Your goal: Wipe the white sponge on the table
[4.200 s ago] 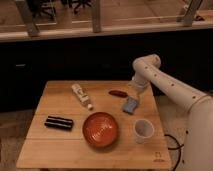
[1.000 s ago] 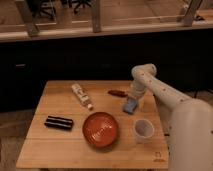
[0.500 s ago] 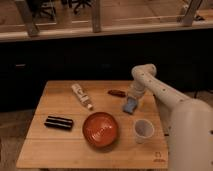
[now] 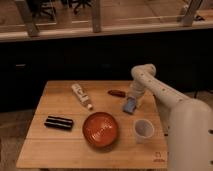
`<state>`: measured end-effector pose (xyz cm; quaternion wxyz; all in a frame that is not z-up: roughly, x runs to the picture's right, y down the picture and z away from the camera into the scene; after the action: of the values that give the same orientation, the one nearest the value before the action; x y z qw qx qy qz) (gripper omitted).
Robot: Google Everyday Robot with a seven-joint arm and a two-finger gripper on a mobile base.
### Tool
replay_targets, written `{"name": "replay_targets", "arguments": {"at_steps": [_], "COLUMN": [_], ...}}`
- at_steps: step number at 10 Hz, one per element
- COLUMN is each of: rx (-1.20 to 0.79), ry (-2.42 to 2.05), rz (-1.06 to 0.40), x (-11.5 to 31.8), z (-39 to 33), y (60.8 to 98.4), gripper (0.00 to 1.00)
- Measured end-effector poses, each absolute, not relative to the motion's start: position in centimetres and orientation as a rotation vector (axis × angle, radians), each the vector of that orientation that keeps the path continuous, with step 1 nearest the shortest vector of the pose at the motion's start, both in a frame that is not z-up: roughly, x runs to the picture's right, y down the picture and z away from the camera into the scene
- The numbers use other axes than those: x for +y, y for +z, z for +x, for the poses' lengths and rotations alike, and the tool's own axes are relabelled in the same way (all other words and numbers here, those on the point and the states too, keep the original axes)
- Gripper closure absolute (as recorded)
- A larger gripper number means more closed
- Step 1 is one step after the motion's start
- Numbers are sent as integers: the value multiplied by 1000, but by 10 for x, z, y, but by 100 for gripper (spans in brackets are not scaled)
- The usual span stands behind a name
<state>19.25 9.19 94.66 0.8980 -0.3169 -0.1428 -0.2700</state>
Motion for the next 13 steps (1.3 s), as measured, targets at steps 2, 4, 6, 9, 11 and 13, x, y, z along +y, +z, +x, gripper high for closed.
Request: {"name": "replay_targets", "arguments": {"at_steps": [2, 4, 6, 9, 11, 13], "rx": [-294, -289, -287, -279, -276, -274], "ry": [-552, -537, -522, -509, -502, -502], "rz": [-656, -658, -660, -664, -667, -670], "x": [88, 86, 86, 84, 83, 83], "z": [198, 209, 213, 233, 239, 246], "y": [947, 948, 949, 951, 952, 952], "gripper": [67, 87, 99, 99, 99, 99]}}
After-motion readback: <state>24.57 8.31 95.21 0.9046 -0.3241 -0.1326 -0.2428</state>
